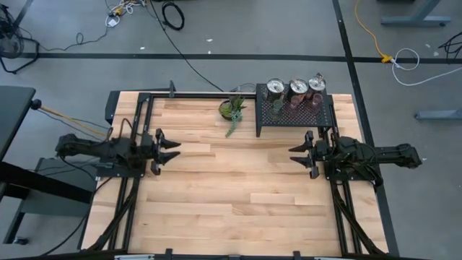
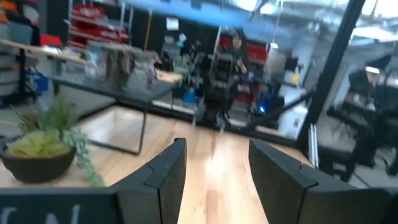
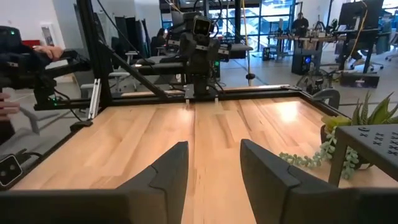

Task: Pick & Place candle stick holders
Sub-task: Return to Home Position

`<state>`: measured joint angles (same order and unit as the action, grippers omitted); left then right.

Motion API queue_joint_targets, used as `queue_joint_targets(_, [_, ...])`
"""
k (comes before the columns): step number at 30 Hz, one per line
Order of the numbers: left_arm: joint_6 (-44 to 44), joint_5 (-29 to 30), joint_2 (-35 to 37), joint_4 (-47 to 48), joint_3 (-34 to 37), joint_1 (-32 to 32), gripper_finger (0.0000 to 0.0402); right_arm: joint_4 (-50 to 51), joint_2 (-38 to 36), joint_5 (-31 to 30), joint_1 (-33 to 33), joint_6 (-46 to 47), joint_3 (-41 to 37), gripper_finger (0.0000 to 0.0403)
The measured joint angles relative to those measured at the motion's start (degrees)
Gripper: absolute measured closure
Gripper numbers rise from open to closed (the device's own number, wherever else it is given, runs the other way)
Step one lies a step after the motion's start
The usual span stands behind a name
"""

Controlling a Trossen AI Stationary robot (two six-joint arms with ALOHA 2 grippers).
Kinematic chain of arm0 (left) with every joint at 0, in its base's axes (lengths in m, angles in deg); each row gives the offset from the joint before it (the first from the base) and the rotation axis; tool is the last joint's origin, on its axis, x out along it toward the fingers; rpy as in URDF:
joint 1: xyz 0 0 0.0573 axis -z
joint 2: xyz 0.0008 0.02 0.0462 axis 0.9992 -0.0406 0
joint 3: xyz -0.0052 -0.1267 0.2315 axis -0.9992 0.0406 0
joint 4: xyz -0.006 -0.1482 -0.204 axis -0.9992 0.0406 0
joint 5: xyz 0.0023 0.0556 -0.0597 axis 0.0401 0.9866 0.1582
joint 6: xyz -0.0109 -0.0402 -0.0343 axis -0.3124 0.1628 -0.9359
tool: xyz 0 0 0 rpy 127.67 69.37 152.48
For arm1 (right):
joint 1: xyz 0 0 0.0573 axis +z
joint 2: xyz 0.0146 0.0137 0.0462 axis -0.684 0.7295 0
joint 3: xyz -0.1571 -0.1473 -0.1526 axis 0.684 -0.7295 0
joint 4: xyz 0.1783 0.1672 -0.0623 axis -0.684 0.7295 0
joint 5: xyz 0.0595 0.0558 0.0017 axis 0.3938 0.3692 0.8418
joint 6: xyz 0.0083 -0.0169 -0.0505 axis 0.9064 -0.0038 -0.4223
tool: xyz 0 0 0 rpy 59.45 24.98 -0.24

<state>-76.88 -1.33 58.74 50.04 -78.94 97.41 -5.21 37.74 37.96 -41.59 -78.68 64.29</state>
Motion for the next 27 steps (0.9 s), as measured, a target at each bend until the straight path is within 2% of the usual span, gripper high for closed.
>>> queue_joint_targets(2, [0.09,0.00,2.59,0.58,0.02,-1.08,0.0225,0.02,0.00,0.00,0.02,-0.02,0.00,0.0257])
queue_joint_targets(6, [0.43,-1.36,2.56,1.05,0.02,-2.77,0.0225,-0.07,0.00,-0.04,0.01,-0.02,0.00,0.0257])
queue_joint_targets(9, [1.56,-6.60,2.40,5.75,-0.04,-3.20,0.0225,-0.15,0.00,-0.02,0.02,-0.02,0.02,0.0257])
queue_joint_targets(12, [4.29,-15.52,2.46,7.28,-0.06,-3.26,0.0225,-0.05,-0.02,-0.02,0.02,-0.02,0.02,0.0257])
queue_joint_targets(14, [6.15,-18.63,2.47,7.35,-0.02,-3.23,0.0225,0.00,0.00,-0.02,0.01,-0.04,0.02,0.0257])
queue_joint_targets(17, [7.86,-18.73,2.47,7.19,-0.02,-2.78,0.0225,-0.04,0.00,-0.02,0.00,-0.04,0.04,0.0257])
queue_joint_targets(27, [5.46,-16.00,2.21,4.73,0.02,-2.82,0.0225,-0.07,0.00,-0.04,0.00,-0.07,0.04,0.0257])
